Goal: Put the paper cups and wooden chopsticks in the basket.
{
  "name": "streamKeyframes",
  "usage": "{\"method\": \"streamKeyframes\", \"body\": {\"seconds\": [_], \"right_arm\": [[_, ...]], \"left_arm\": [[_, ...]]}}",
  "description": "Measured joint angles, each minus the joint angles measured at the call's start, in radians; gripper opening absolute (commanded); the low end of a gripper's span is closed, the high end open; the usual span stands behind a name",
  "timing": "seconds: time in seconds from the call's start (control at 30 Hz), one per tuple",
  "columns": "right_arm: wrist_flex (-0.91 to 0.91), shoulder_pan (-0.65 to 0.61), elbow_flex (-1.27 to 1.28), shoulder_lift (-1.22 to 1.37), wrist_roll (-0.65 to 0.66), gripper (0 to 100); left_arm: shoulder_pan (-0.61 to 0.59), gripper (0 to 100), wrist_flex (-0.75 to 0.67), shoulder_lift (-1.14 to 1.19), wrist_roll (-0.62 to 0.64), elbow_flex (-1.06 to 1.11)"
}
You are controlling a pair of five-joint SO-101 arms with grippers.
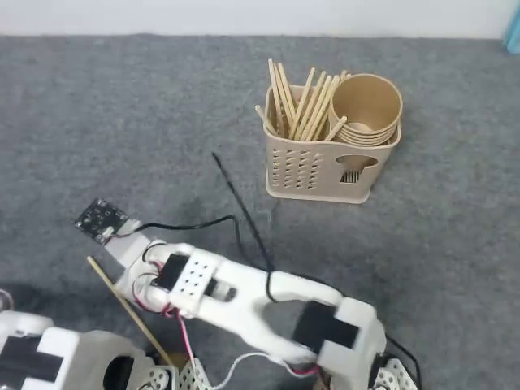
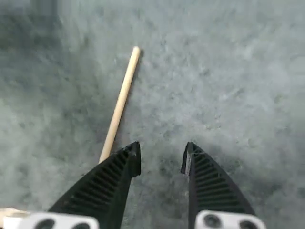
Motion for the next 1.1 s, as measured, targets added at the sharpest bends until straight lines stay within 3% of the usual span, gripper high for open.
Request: {"method": "streamKeyframes", "body": {"seconds": [0.33,0.53,0.77,0.9,1.1], "right_arm": [[0.035,-0.037,-0.244,0.192,-0.008,14.4],[0.169,-0.055,-0.44,0.292,-0.08,14.4],[0.19,-0.064,-0.578,0.446,-0.089,14.1],[0.196,-0.064,-0.598,0.462,-0.089,0.0],[0.224,-0.058,-0.603,0.463,-0.089,0.9]], "left_arm": [[-0.031,36,0.0,-0.002,0.0,0.0],[-0.109,36,0.011,0.017,0.002,-0.064],[-0.186,36,0.012,0.021,0.003,-0.129],[-0.189,36,0.012,0.021,0.002,-0.13],[-0.189,36,0.012,0.021,0.0,-0.13]]}}
